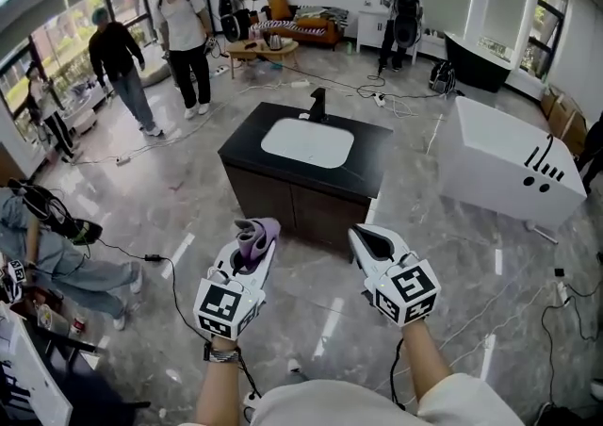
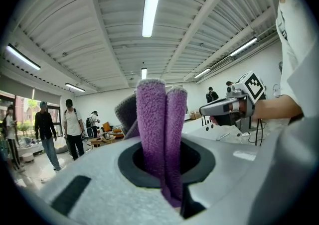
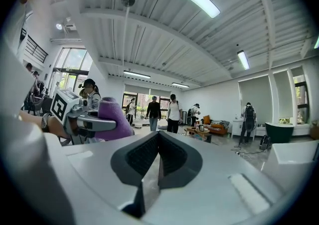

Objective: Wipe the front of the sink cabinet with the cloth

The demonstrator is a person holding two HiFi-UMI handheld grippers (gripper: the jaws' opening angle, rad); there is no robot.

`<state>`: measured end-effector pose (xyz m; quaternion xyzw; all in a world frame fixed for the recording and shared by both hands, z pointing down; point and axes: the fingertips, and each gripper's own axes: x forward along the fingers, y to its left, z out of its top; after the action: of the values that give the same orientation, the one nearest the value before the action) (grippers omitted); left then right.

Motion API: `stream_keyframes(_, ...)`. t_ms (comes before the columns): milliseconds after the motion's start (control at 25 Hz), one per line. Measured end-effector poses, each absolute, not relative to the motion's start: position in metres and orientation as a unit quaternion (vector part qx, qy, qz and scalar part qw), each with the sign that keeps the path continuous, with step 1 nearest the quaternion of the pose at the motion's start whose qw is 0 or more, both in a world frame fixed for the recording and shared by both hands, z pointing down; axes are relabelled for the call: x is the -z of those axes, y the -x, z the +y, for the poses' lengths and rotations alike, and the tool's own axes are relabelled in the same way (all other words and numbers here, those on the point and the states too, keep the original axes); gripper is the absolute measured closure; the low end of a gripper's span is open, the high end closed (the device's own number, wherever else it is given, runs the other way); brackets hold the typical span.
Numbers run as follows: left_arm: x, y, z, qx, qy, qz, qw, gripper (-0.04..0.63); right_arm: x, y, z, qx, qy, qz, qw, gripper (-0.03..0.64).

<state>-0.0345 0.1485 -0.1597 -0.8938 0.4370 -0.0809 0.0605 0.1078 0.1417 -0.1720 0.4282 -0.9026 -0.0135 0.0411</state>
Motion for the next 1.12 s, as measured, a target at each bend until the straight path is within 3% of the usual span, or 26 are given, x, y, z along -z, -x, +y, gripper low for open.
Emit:
stream_keyframes(720, 0.135, 0.13, 0.06, 0.093, 0.906, 0.41, 0.042, 0.548, 0.153, -0.014, 0.073, -0.004, -0.447, -0.893, 0.052, 0.612)
stream_keyframes(1120, 0.109, 0.135, 0.045, 0.087, 0.92, 0.382, 0.023, 0.548, 0.147, 0.01, 0.057, -0.001, -0.435, -0.898, 0.056, 0.612)
